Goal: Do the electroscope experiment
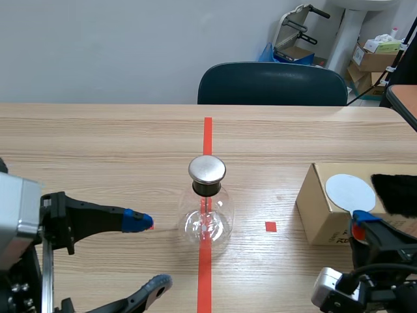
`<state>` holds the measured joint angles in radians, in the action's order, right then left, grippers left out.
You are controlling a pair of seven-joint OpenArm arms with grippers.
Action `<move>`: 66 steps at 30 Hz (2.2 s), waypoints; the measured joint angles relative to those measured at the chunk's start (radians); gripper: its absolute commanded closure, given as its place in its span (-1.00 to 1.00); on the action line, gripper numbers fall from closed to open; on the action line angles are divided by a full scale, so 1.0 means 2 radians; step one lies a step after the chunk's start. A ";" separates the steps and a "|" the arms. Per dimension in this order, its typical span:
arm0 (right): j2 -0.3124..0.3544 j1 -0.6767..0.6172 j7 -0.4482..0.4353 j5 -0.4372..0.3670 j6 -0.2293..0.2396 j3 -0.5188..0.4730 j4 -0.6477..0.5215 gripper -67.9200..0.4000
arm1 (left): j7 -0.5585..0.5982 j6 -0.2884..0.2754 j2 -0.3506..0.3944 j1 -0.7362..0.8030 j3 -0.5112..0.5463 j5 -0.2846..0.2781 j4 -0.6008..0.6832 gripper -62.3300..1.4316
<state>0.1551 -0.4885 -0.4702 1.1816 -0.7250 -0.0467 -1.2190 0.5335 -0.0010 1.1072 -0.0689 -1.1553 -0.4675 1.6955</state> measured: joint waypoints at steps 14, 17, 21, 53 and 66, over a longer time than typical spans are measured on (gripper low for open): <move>0.000 0.000 0.000 0.000 0.000 0.000 0.000 -1.00 | -0.045 0.079 0.006 0.039 0.001 0.050 0.047 -0.33; 0.000 0.000 0.000 0.000 0.000 0.000 0.000 -1.00 | -0.044 0.078 0.005 0.045 0.001 0.048 0.047 -0.28; 0.000 0.000 0.000 0.000 0.000 0.000 0.000 -1.00 | -0.025 0.077 -0.017 0.047 0.001 0.047 0.047 -0.13; 0.000 0.000 0.004 0.000 0.000 0.000 0.000 -1.00 | -0.040 0.074 -0.028 0.047 0.001 0.063 0.047 -0.13; 0.000 0.000 0.004 0.000 0.000 0.000 0.000 -1.00 | -0.040 0.074 -0.021 0.047 0.001 0.063 0.047 -0.13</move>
<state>0.1551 -0.4885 -0.4622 1.1816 -0.7250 -0.0467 -1.2190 0.4534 0.1467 1.0645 0.0254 -1.1526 -0.3408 1.7893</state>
